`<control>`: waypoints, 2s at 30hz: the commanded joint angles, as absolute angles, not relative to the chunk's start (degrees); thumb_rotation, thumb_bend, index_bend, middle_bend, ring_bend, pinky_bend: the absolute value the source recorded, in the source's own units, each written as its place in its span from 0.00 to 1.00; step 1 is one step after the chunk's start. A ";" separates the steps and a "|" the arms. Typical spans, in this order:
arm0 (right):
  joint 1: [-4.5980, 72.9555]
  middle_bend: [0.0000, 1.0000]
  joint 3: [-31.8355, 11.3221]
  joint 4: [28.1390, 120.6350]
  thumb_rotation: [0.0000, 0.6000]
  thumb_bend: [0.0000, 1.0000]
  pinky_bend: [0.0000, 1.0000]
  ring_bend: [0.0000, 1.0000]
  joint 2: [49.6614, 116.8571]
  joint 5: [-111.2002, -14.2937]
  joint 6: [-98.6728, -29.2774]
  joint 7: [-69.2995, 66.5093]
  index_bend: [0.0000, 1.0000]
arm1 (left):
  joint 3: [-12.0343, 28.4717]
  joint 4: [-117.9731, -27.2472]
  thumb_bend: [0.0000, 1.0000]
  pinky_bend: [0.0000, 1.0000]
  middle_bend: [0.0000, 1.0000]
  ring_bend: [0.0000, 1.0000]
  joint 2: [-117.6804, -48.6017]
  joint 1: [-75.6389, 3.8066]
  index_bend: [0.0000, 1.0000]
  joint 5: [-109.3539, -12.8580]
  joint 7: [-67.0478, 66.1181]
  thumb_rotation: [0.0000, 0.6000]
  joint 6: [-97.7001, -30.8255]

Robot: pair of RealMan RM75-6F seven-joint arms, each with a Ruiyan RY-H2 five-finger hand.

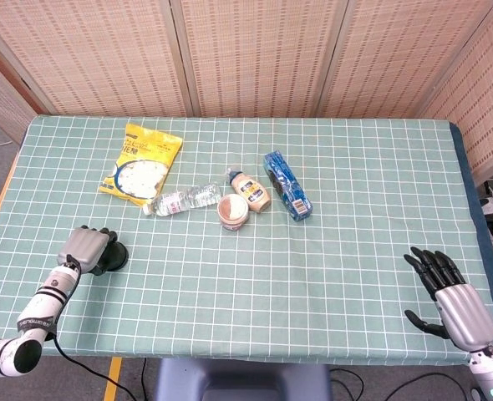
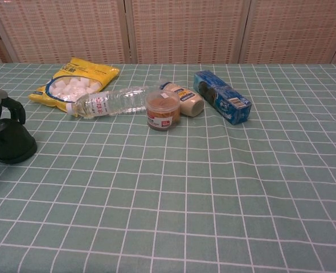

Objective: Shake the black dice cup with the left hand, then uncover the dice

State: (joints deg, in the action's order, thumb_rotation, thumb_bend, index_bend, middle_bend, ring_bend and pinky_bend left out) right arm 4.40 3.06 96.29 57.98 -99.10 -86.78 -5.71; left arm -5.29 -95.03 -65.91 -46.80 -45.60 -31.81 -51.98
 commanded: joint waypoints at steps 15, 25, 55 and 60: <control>4.09 0.00 3.32 96.49 1.00 0.15 0.00 0.00 57.14 -99.44 -87.19 -5.37 0.00 | -1.02 -94.23 0.35 0.33 0.57 0.54 -64.35 -44.31 0.55 -42.65 -33.49 1.00 -59.26; 4.12 0.00 3.38 96.63 1.00 0.15 0.00 0.00 57.36 -99.50 -86.91 -4.81 0.00 | -0.47 -82.95 0.37 0.31 0.57 0.54 -67.03 -43.00 0.54 -35.01 -30.69 1.00 -50.38; 4.05 0.00 2.50 95.04 1.00 0.15 0.00 0.00 60.26 -99.63 -88.28 -4.07 0.00 | -1.31 -91.60 0.41 0.06 0.00 0.00 -66.58 -36.19 0.00 -50.62 -23.47 1.00 -62.73; 4.17 0.00 2.49 94.78 1.00 0.15 0.00 0.00 61.01 -98.86 -86.98 -0.95 0.00 | -8.33 -88.20 0.41 0.00 0.00 0.00 -71.06 -22.50 0.00 -78.81 -3.29 1.00 -82.70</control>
State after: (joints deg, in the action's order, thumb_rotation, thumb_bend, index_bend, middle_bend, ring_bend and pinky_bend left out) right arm 4.16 2.57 94.90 60.67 -99.21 -87.38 -2.32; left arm -3.41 -88.82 -67.89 -35.40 -54.00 -22.03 -63.87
